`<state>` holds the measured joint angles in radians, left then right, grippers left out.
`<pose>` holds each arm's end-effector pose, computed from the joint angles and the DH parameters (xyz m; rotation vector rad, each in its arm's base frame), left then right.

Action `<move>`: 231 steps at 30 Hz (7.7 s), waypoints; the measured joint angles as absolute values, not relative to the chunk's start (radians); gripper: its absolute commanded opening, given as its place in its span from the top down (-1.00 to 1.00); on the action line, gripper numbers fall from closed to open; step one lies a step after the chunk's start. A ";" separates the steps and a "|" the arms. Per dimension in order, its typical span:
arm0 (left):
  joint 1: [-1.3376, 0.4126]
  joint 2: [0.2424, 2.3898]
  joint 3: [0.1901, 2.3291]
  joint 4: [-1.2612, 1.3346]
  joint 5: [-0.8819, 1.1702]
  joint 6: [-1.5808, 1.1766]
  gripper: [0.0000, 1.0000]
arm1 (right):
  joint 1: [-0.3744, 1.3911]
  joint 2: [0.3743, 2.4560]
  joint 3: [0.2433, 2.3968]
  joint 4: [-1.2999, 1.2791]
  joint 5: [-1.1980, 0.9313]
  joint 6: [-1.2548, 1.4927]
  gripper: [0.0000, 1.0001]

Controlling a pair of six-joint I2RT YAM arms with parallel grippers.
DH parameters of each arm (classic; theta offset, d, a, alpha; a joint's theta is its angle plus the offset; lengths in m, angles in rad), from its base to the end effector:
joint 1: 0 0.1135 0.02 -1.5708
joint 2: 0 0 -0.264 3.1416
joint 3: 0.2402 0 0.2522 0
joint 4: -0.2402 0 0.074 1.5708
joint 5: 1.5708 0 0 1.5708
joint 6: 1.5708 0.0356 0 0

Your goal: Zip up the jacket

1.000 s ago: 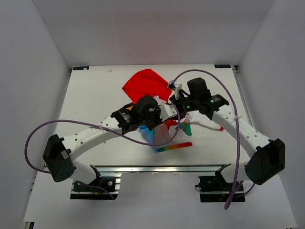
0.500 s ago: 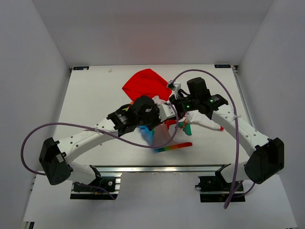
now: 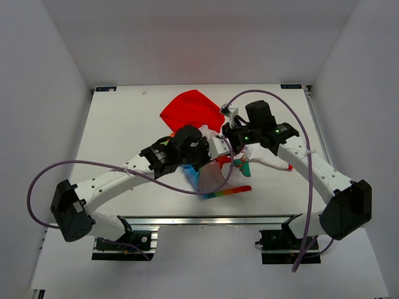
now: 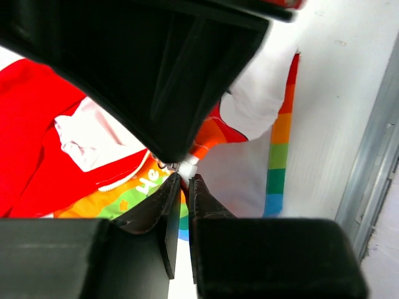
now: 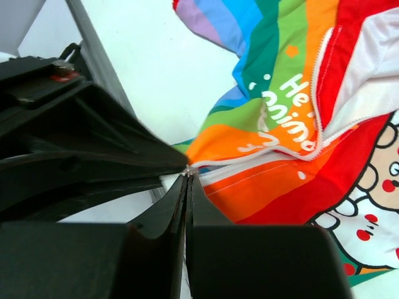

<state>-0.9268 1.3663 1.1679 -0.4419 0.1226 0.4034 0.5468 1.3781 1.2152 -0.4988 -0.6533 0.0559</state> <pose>0.1803 -0.2474 0.3172 1.4351 1.7180 -0.4233 0.2464 0.1753 0.3292 -0.9064 2.0883 1.0524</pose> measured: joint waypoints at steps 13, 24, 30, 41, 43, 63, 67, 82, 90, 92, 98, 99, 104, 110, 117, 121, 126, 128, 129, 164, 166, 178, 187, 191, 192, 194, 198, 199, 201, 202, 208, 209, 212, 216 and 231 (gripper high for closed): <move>-0.933 1.229 1.121 -0.410 0.217 0.366 1.00 | 0.543 1.479 1.224 -0.453 -0.435 0.040 1.00; -0.933 1.261 1.091 -0.386 0.136 0.318 -0.73 | 0.542 1.385 1.196 -0.405 -0.508 0.021 1.00; -0.933 1.319 1.110 -0.389 0.073 0.309 -0.77 | 0.542 1.357 1.166 -0.398 -0.577 0.019 1.00; -0.933 1.370 1.156 -0.385 0.027 0.316 -0.24 | 0.542 1.342 1.148 -0.400 -0.633 0.019 1.00; -0.933 1.390 1.161 -0.388 0.025 0.318 -0.03 | 0.542 1.335 1.148 -0.400 -0.635 0.019 1.00; -0.929 1.362 1.155 -0.405 0.040 0.314 1.00 | 0.542 1.348 1.153 -0.399 -0.618 0.047 1.00; -0.923 1.361 1.148 -0.414 0.035 0.314 1.00 | 0.548 1.382 1.166 -0.399 -0.620 0.046 1.00; -0.916 1.359 1.119 -0.406 0.027 0.312 1.00 | 0.566 1.395 1.155 -0.388 -0.598 0.017 1.00; -0.932 1.359 1.119 -0.392 0.038 0.302 0.37 | 0.543 1.347 1.114 -0.386 -0.675 -0.037 1.00; -0.932 1.359 1.119 -0.389 0.040 0.298 0.26 | 0.540 1.347 1.113 -0.384 -0.702 -0.046 1.00; -0.932 1.359 1.121 -0.389 0.041 0.297 0.42 | 0.537 1.337 1.097 -0.378 -0.761 -0.064 1.00; -0.932 1.359 1.121 -0.390 0.041 0.296 0.43 | 0.537 1.336 1.097 -0.377 -0.765 -0.064 1.00; -0.932 1.359 1.127 -0.398 0.037 0.295 0.99 | 0.536 1.333 1.097 -0.368 -0.770 -0.062 1.00; -0.932 1.353 1.128 -0.416 0.041 0.294 1.00 | 0.537 1.333 1.097 -0.365 -0.726 -0.051 1.00; -0.927 1.333 1.128 -0.424 0.042 0.295 1.00 | 0.554 1.374 1.121 -0.366 -0.656 -0.016 1.00; -0.922 1.331 1.126 -0.440 0.033 0.294 1.00 | 0.560 1.412 1.134 -0.363 -0.657 0.002 1.00; -0.916 1.327 1.111 -0.448 0.014 0.290 1.00 | 0.572 1.449 1.150 -0.358 -0.651 0.023 1.00; -0.916 1.316 1.099 -0.435 0.013 0.287 1.00 | 0.573 1.446 1.150 -0.358 -0.654 0.023 1.00; -0.916 1.310 1.095 -0.430 0.013 0.287 1.00 | 0.573 1.441 1.150 -0.355 -0.656 0.023 1.00; -0.931 1.296 1.128 -0.393 0.038 0.226 1.00 | 0.544 1.353 1.121 -0.342 -0.603 -0.004 1.00; -0.931 1.293 1.128 -0.396 0.038 0.221 1.00 | 0.546 1.399 1.129 -0.343 -0.579 -0.002 1.00; -0.931 1.209 1.103 -0.406 0.044 0.163 1.00 | 0.517 1.675 1.290 -0.333 -0.343 -0.003 1.00; -0.930 1.197 0.993 -0.391 0.098 0.041 1.00 | 0.403 2.002 1.597 -0.244 -0.183 -0.003 1.00; -0.902 1.197 0.937 -0.327 0.094 -0.023 1.00 | 0.391 2.111 1.715 -0.238 -0.198 0.008 1.00; -0.896 1.197 0.921 -0.310 0.091 -0.039 1.00 | 0.396 2.138 1.743 -0.237 -0.202 0.013 1.00; -0.888 1.197 0.884 -0.275 0.089 -0.072 1.00 | 0.406 2.187 1.794 -0.249 -0.212 0.022 1.00; -0.876 1.197 0.815 -0.218 0.082 -0.138 1.00 | 0.416 2.295 1.916 -0.287 -0.275 0.058 1.00; -0.876 1.197 0.801 -0.212 0.082 -0.154 1.00 | 0.416 2.300 1.917 -0.291 -0.288 0.067 1.00; -0.876 1.197 0.776 -0.209 0.082 -0.185 0.81 | 0.416 2.301 1.913 -0.296 -0.312 0.076 0.84; -0.876 1.197 0.770 -0.215 0.083 -0.198 0.51 | 0.416 2.291 1.903 -0.290 -0.324 0.079 0.62; -0.947 1.189 0.767 -0.390 0.240 -0.316 -0.96 | 0.338 2.057 1.627 -0.076 -0.236 0.071 -0.79; -0.953 1.188 0.767 -0.415 0.252 -0.329 -0.96 | 0.315 1.984 1.561 -0.060 -0.213 0.080 -0.79; -0.952 1.188 0.777 -0.483 0.247 -0.380 -0.96 | 0.267 1.761 1.394 -0.035 -0.136 0.114 -0.79; -0.952 1.186 0.854 -0.619 0.093 -0.503 -0.96 | 0.280 1.477 1.195 -0.023 -0.015 0.186 -0.79; -0.444 1.102 1.227 -0.848 -0.326 -0.662 -0.96 | 0.297 0.774 0.798 -0.286 0.310 0.339 -0.79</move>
<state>-0.4438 1.1015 1.2270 -0.8482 -0.3264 -0.6624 0.2966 0.7742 0.7982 -0.2855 0.3096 0.3386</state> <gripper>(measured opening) 0.978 0.894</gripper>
